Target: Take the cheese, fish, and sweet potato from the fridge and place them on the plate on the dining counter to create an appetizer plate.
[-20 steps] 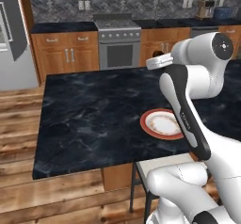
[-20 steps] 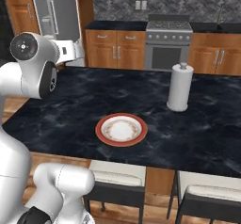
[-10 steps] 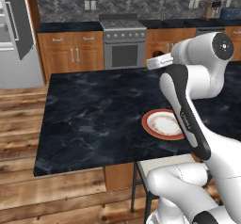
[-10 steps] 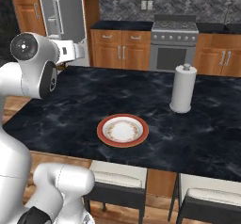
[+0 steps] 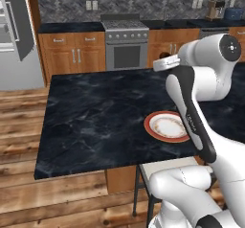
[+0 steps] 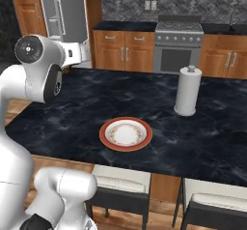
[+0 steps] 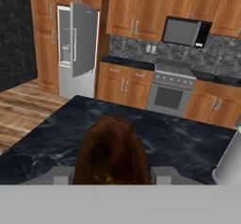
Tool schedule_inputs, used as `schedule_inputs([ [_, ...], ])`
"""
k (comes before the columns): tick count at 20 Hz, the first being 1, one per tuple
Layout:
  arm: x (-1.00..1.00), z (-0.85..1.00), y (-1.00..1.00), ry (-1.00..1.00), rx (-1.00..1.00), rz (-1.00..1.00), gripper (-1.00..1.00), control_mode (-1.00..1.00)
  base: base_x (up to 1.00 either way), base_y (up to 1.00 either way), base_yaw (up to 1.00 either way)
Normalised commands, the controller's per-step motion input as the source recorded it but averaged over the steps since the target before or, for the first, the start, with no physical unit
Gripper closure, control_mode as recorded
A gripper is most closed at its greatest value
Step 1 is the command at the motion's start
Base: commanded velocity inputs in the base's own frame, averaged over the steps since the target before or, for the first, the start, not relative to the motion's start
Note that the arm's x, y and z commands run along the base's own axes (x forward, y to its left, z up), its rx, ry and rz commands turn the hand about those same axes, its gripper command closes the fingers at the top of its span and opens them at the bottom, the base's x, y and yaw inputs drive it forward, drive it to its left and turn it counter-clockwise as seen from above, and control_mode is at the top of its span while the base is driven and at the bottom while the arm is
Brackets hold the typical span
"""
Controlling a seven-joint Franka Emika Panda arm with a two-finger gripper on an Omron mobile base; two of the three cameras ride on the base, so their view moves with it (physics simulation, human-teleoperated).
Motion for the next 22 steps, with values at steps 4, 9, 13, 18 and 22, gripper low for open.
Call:
schedule_inputs([
  [4, 0.00, -0.16, -0.49, 0.04, 0.00, -0.12, 1.00, -1.00, 0.00, 0.00, 0.00],
  [9, 0.00, -0.28, -0.34, 0.07, 0.00, -0.13, 1.00, -1.00, 0.00, 0.00, 0.00],
  [13, 0.00, -0.43, -0.28, 0.27, 0.00, -0.09, 1.00, -1.00, 0.00, 0.00, 0.00],
  [18, 0.00, -0.44, -0.34, 0.29, 0.00, -0.03, 1.00, -1.00, 0.00, 0.00, 0.00],
  [22, 0.00, -0.54, -0.39, 0.21, 0.00, 0.00, 1.00, -1.00, 0.00, 0.00, 0.00],
])
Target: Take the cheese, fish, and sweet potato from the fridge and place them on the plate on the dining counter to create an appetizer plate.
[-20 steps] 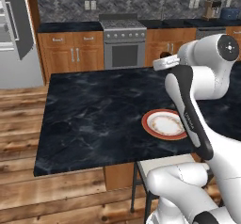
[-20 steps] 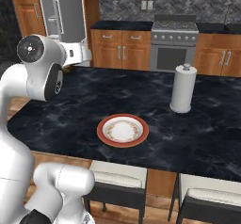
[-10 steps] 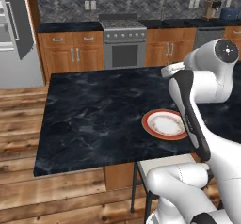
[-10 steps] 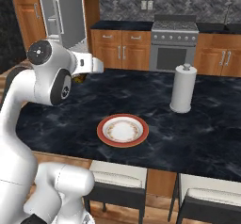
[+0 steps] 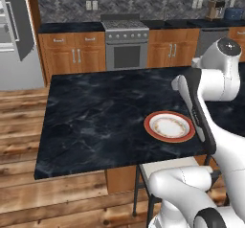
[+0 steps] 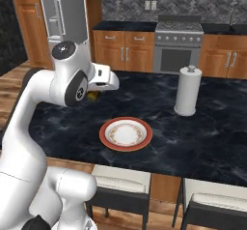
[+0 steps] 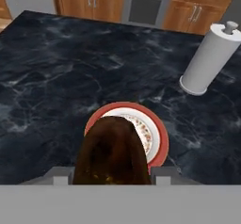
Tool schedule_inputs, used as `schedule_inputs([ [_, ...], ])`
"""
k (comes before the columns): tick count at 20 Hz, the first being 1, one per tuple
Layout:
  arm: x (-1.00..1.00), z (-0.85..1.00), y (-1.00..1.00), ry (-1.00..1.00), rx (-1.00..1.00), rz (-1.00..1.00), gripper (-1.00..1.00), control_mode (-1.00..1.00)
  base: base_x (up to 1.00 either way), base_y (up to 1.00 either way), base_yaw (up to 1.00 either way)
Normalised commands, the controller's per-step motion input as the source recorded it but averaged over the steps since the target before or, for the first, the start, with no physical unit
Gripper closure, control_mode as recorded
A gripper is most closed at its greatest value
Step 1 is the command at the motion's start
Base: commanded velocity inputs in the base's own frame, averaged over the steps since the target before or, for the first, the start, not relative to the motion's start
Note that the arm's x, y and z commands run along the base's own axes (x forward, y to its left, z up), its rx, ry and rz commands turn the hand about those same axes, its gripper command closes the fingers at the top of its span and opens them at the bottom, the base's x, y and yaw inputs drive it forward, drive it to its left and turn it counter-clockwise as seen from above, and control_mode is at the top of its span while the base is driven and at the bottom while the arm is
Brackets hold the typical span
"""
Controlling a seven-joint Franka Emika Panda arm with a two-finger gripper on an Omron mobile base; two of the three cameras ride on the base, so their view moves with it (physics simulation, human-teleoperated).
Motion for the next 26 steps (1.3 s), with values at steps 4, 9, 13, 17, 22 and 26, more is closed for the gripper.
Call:
schedule_inputs([
  [4, 0.03, -0.43, -0.37, 0.25, 0.03, 0.00, 1.00, -1.00, 0.00, 0.00, 0.00],
  [9, 0.08, -0.32, -0.10, 0.24, 0.04, -0.08, 1.00, -1.00, 0.00, 0.00, 0.00],
  [13, 0.10, -0.29, 0.00, 0.16, 0.01, -0.15, 1.00, -1.00, 0.00, 0.00, 0.00],
  [17, 0.11, -0.31, 0.04, 0.10, 0.00, -0.19, 1.00, -1.00, 0.00, 0.00, 0.00],
  [22, 0.07, -0.30, 0.02, 0.05, 0.00, -0.19, 1.00, -1.00, 0.00, 0.00, 0.00],
  [26, 0.06, -0.26, 0.00, 0.04, 0.04, -0.19, 1.00, -1.00, 0.00, 0.00, 0.00],
])
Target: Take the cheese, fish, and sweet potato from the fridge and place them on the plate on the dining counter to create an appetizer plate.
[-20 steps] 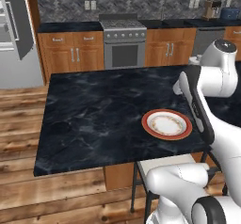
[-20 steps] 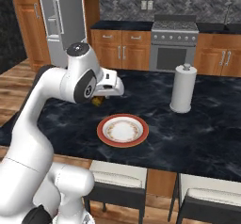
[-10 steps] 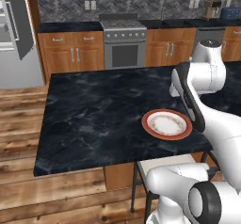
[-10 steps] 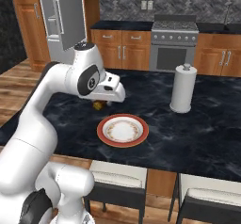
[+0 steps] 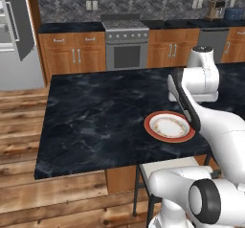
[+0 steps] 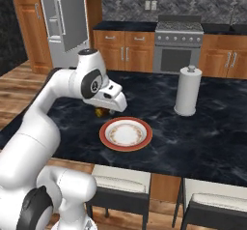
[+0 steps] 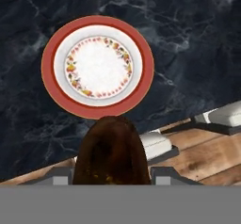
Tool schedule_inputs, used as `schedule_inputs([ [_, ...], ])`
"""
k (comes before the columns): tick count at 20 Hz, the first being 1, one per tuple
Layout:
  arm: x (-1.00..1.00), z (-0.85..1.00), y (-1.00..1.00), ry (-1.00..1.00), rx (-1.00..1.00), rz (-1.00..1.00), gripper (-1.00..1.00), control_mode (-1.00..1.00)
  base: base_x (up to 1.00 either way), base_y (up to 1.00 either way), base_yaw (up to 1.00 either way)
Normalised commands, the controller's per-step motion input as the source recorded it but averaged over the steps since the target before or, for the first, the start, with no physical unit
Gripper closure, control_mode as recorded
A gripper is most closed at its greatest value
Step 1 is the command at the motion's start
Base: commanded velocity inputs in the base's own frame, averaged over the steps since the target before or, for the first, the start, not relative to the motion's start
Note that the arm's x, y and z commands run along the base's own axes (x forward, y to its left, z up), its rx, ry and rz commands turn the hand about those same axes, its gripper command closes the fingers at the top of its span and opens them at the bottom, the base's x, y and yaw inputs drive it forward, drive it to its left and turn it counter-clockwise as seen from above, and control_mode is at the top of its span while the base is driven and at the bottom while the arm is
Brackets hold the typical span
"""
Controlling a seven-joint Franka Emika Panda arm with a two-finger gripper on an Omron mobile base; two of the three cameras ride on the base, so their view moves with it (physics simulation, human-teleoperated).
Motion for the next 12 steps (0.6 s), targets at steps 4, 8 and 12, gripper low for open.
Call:
schedule_inputs([
  [4, 0.06, -0.27, 0.00, 0.00, 0.06, -0.16, 1.00, -1.00, 0.00, 0.00, 0.00],
  [8, 0.14, -0.34, 0.00, 0.00, 0.07, -0.12, 1.00, -1.00, 0.00, 0.00, 0.00],
  [12, 0.29, -0.38, 0.01, -0.02, 0.06, -0.07, 1.00, -1.00, 0.00, 0.00, 0.00],
])
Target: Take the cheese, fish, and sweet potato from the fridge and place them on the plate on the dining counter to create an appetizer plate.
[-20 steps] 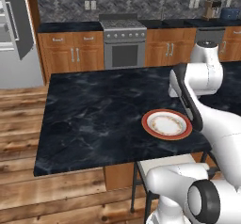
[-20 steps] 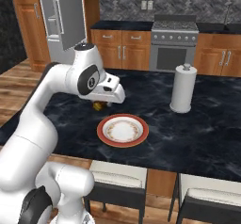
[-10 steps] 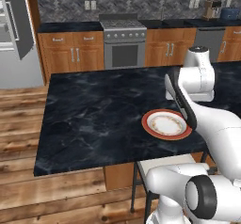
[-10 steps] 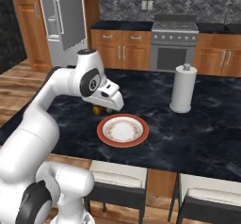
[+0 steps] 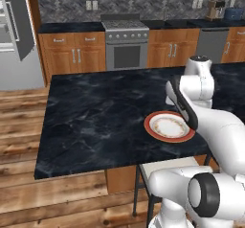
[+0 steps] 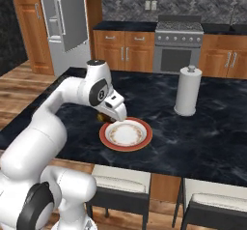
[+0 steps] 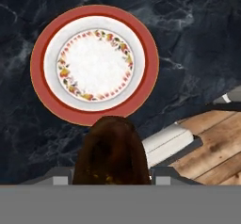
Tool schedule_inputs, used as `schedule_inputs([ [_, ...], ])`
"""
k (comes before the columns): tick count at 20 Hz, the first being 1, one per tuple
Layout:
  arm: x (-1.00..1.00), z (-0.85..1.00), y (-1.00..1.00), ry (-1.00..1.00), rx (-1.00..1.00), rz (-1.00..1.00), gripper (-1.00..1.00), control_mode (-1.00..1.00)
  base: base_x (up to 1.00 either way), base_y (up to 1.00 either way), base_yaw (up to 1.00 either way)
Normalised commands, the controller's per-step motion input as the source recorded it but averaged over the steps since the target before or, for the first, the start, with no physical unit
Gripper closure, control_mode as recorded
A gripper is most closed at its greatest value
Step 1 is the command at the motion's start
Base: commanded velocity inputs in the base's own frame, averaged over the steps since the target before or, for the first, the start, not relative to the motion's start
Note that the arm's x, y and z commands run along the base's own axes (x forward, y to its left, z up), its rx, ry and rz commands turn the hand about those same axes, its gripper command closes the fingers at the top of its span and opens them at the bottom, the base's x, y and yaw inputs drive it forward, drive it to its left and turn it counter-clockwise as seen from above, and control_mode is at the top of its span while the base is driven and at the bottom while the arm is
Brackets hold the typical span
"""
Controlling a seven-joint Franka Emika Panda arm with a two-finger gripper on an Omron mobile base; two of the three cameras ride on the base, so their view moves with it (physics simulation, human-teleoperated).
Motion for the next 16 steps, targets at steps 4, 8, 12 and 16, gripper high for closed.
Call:
schedule_inputs([
  [4, 0.27, -0.31, 0.02, 0.00, 0.01, -0.07, 1.00, -1.00, 0.00, 0.00, 0.00],
  [8, 0.32, -0.27, 0.00, 0.00, 0.00, -0.05, 1.00, -1.00, 0.00, 0.00, 0.00],
  [12, 0.29, -0.26, 0.00, -0.01, 0.00, -0.03, 1.00, -1.00, 0.00, 0.00, 0.00],
  [16, 0.21, -0.24, 0.00, -0.04, 0.00, -0.02, 1.00, -1.00, 0.00, 0.00, 0.00],
])
